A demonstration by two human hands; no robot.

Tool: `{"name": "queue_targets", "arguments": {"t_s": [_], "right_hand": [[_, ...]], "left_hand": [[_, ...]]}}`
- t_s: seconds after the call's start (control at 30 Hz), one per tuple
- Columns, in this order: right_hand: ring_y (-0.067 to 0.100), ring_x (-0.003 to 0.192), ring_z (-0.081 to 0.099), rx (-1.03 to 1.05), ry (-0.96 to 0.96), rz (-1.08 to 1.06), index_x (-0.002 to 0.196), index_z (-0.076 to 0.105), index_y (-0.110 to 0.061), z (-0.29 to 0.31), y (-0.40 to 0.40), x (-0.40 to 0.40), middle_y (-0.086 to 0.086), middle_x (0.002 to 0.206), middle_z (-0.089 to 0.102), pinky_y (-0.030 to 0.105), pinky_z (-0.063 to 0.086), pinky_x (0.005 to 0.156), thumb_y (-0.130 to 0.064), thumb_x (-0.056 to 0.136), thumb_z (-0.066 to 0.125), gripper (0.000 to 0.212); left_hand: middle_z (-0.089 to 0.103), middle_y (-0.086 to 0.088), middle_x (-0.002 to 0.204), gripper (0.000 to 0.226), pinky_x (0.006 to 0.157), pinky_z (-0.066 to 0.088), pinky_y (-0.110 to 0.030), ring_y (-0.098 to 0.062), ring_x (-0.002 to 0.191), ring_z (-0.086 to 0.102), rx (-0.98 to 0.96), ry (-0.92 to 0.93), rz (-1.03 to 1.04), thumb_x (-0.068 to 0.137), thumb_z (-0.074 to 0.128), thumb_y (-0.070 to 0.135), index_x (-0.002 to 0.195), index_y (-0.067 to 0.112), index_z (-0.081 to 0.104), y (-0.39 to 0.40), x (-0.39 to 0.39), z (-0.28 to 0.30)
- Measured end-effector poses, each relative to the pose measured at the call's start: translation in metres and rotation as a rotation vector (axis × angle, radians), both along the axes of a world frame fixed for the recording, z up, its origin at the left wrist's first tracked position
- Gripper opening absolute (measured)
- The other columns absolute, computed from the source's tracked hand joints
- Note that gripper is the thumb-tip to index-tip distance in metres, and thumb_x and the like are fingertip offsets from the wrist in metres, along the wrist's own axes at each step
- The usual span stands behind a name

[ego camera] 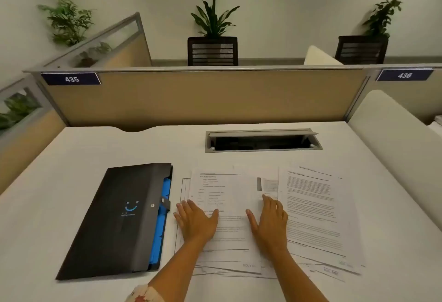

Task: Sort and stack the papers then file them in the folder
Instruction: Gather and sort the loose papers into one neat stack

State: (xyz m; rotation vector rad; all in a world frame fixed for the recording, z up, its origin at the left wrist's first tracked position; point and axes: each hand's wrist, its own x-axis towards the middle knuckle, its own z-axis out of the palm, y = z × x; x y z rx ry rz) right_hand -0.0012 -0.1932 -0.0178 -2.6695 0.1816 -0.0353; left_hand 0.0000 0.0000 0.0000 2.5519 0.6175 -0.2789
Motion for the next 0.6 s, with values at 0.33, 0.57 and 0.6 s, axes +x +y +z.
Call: {"name": "queue_targets", "arguments": {"t_s": [0.33,0.57,0.6], "right_hand": [[0.019,0.141,0.028,0.032,0.011,-0.005,0.151,0.025,-0.017,-0.005,0.036,-0.019,0.001,0.154,0.031,0.038,0.022,0.115,-0.057,0.095,0.040,0.071],[0.021,0.140,0.031,0.278,0.100,-0.030,0.149,0.026,-0.016,0.006,0.042,-0.016,0.002,0.152,0.035,0.042,0.020,0.117,-0.048,0.095,0.051,0.068],[0.022,0.140,0.032,0.335,0.094,-0.032,0.149,0.027,-0.016,0.009,0.038,-0.016,0.003,0.152,0.037,0.043,0.020,0.118,-0.045,0.095,0.053,0.067]], "left_hand": [[0.031,-0.014,0.154,0.087,0.113,0.030,-0.045,-0.031,0.140,0.029,-0.155,-0.116,0.119,0.086,0.070,0.038,0.150,0.004,0.022,0.003,0.001,0.008],[0.058,-0.015,0.124,0.064,0.066,0.052,-0.033,-0.026,0.092,0.060,-0.491,-0.186,0.365,0.082,0.076,0.012,0.132,0.008,0.037,0.022,0.006,0.018],[0.063,-0.015,0.120,0.054,0.064,0.050,-0.030,-0.023,0.087,0.060,-0.527,-0.176,0.370,0.082,0.075,0.010,0.126,0.008,0.044,0.027,0.006,0.018]]}}
